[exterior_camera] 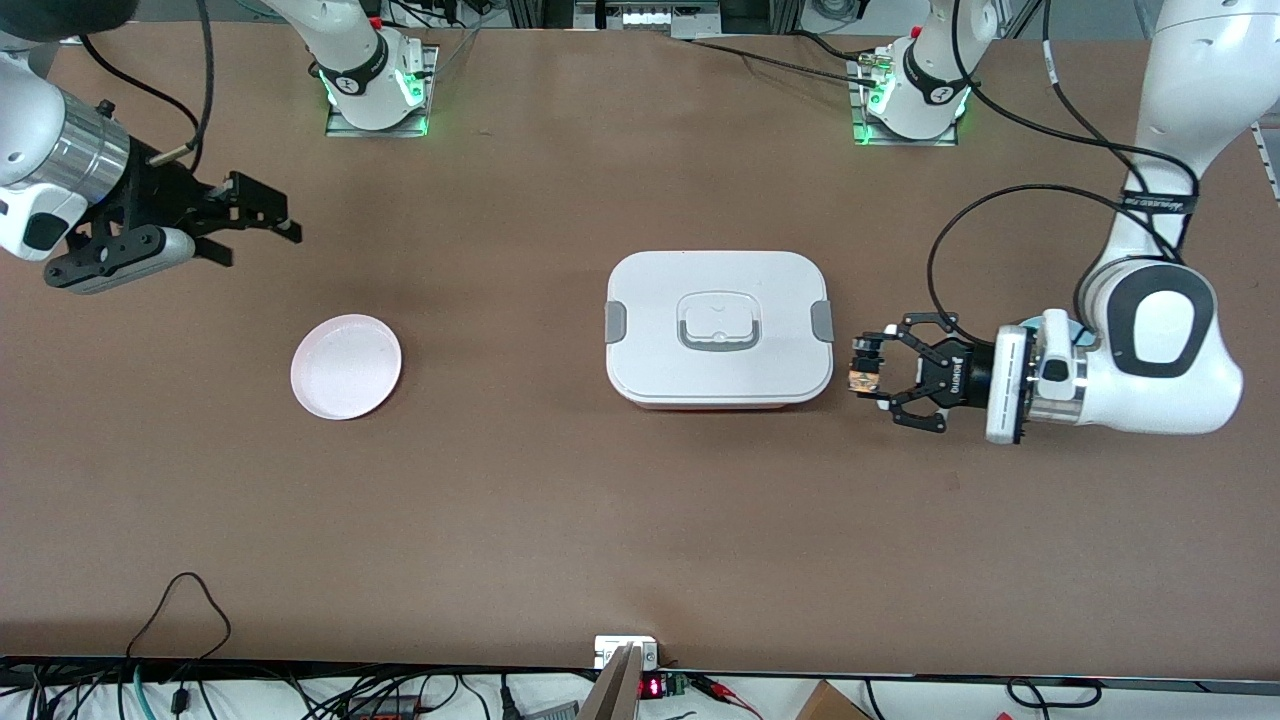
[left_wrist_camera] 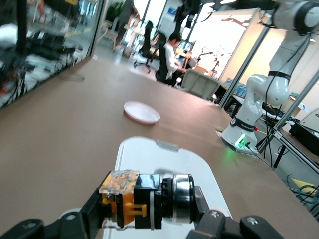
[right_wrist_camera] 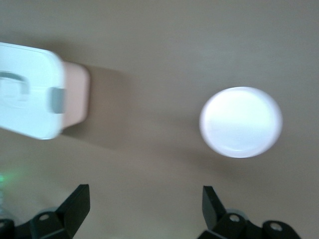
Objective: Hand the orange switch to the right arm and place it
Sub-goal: 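Carry the switch over the lunch box while the right gripper approaches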
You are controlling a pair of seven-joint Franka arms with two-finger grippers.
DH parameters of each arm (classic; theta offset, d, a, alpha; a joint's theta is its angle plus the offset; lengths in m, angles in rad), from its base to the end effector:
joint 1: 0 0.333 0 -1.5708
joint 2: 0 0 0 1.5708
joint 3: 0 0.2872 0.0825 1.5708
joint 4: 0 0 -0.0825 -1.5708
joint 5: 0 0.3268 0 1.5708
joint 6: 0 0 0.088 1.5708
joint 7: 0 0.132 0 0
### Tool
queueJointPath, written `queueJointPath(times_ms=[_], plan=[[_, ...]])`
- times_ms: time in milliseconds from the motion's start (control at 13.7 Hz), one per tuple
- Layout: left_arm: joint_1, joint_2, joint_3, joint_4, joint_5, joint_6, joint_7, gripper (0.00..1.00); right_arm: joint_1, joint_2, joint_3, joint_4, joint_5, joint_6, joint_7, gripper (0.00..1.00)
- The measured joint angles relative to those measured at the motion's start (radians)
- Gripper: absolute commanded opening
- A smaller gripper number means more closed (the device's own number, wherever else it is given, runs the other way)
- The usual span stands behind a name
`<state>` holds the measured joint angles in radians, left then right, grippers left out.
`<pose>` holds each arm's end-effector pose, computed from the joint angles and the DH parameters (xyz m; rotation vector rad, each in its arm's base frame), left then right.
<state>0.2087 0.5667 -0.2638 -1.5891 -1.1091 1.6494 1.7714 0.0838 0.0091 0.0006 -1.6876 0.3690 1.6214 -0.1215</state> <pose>0.5913 -0.1203 0.3439 1.4673 -1.2406 0.6913 0.4929 0.0878 0.5305 -2.7607 -0.2394 0.0948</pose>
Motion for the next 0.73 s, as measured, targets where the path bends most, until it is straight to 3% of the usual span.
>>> queueJointPath(times_ms=[291, 510, 728], plan=[[-0.106, 0.000, -0.003, 0.001, -0.212, 0.012, 0.249, 0.01, -0.003, 0.054, -0.003, -0.010, 0.298, -0.003, -0.011, 1.00], [-0.177, -0.008, -0.015, -0.023, -0.314, 0.104, 0.357, 0.00, 0.006, 0.112, 0.002, -0.044, 0.533, 0.039, -0.035, 1.00], [-0.191, -0.052, -0.124, -0.100, -0.498, 0.268, 0.462, 0.00, 0.056, 0.135, 0.006, -0.120, 0.775, 0.142, -0.136, 1.00]])
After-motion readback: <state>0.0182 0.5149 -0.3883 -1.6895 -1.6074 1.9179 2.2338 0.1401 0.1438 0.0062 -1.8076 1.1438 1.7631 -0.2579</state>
